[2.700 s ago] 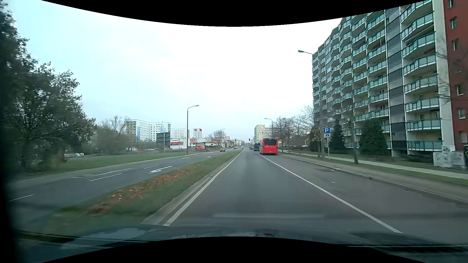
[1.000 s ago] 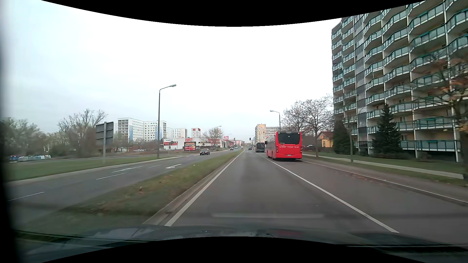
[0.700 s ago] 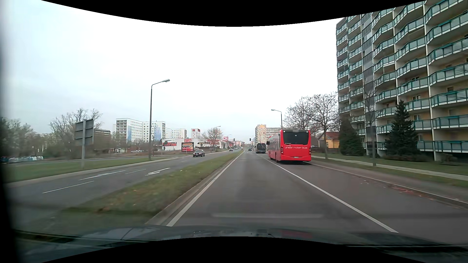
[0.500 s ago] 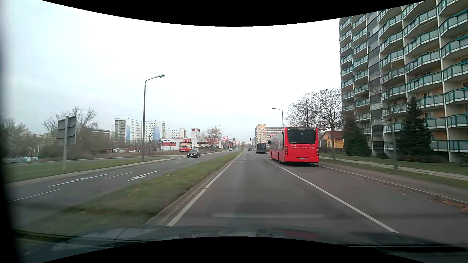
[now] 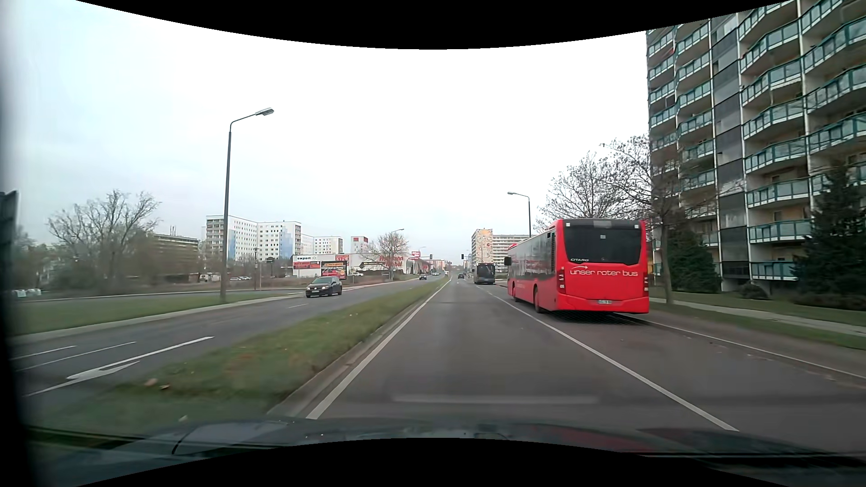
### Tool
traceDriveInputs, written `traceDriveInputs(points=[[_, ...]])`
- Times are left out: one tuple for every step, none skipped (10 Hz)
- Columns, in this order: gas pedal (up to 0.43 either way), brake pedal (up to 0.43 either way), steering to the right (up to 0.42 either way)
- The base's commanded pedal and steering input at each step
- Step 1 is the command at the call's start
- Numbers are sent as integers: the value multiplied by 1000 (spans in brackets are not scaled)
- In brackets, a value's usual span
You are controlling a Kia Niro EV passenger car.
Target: Follow the waypoints while adhering to traffic rules and regulations
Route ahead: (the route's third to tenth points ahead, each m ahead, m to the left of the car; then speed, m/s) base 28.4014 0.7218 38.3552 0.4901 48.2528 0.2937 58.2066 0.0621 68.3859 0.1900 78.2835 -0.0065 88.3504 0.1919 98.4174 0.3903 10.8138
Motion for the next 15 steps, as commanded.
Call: traceDriveInputs(points=[[197, 0, 5], [197, 0, 5], [197, 0, 5], [197, 0, 5], [197, 0, 4], [197, 0, 4], [189, 0, 3], [189, 0, 1], [189, 0, 0], [189, 0, -1], [177, 0, -2], [177, 0, -4], [177, 0, -5], [177, 0, -5], [177, 0, -5]])
